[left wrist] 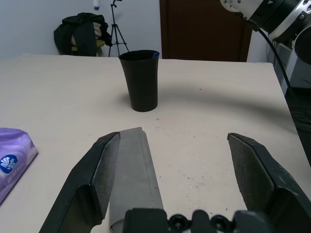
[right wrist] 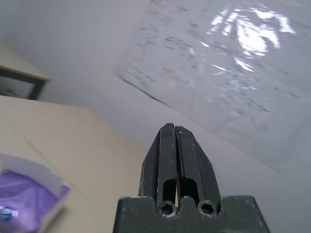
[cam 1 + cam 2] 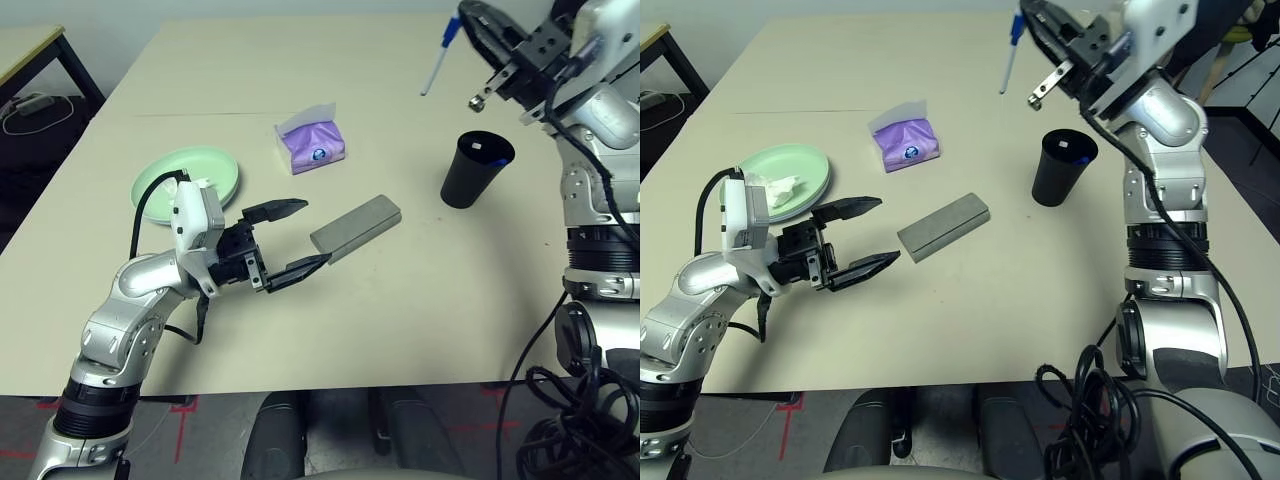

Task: Organize and tidy the items on the table.

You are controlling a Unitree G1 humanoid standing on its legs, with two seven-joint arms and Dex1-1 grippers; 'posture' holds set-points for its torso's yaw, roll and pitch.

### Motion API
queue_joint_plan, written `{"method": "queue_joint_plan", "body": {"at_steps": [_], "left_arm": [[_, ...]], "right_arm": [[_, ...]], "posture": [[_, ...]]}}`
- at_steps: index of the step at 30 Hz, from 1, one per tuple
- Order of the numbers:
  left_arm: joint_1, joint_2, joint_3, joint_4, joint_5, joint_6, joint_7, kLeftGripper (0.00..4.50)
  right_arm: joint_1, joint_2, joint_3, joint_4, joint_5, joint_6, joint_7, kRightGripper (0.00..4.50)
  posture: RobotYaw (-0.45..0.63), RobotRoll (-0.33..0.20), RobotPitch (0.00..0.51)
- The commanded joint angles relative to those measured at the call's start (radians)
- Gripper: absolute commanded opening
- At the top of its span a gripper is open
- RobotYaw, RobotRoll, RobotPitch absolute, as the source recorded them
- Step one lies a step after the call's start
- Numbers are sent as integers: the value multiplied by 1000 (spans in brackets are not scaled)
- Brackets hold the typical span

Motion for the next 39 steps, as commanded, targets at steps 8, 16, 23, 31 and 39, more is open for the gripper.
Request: {"method": "queue_joint_plan", "body": {"at_steps": [8,16,23,31,39], "left_arm": [[-1,-3,-14,18,19,-28,-30,4500],[4,2,-7,22,20,-33,-39,4500],[8,4,-5,21,23,-36,-40,4500],[10,5,-7,21,25,-37,-40,4500],[10,9,-5,18,24,-33,-40,4500]], "right_arm": [[114,-33,-1,-9,-98,5,-145,30],[158,-22,16,-47,-82,49,-141,30],[198,12,26,-127,-45,139,-143,30],[254,35,23,-198,-32,250,-164,30],[279,37,29,-187,-44,304,-181,30]], "posture": [[-25,0,134],[-21,0,135],[-17,0,132],[-21,0,136],[-21,0,139]]}}
